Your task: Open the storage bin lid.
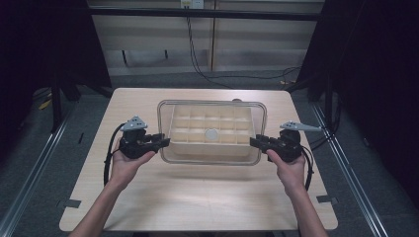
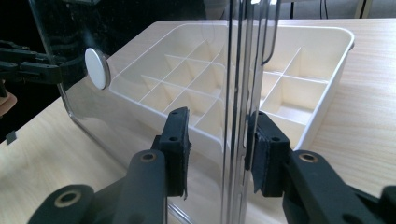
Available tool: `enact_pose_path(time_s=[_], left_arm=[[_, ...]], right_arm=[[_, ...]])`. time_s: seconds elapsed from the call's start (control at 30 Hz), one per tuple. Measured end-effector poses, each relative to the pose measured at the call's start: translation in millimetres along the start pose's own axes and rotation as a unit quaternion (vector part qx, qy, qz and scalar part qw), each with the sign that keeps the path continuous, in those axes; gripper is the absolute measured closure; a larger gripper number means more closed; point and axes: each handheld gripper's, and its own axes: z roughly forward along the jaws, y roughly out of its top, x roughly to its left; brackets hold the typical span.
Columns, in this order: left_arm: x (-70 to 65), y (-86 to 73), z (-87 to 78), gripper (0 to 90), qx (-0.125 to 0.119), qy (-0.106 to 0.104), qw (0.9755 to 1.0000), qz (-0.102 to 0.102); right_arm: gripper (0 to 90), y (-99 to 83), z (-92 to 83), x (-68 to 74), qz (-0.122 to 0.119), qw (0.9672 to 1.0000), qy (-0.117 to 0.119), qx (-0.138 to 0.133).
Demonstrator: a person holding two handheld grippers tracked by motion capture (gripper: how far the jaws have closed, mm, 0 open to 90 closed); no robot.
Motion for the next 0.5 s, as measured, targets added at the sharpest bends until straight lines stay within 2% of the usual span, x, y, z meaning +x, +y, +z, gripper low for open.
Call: enact_pose_path(time_s=[0.13, 0.23, 0.5], left_arm=[[-2.1, -5.2, -3.6, 66.5, 0.004, -0.002, 1.0, 0.0], [-4.1, -10.8, -4.8, 67.0, 0.01, 0.0, 0.9999, 0.003], [-7.0, -18.0, -12.3, 67.4, 0.011, -0.004, 0.9999, 0.001]], right_arm=[[63.5, -3.5, -1.7, 3.3, 0.0, 1.0, 0.004, 0.005], [62.9, -8.4, -0.7, 4.8, -0.01, 0.9998, 0.006, 0.018], [63.0, -16.1, -0.8, 9.0, -0.002, 0.9995, 0.015, 0.027]])
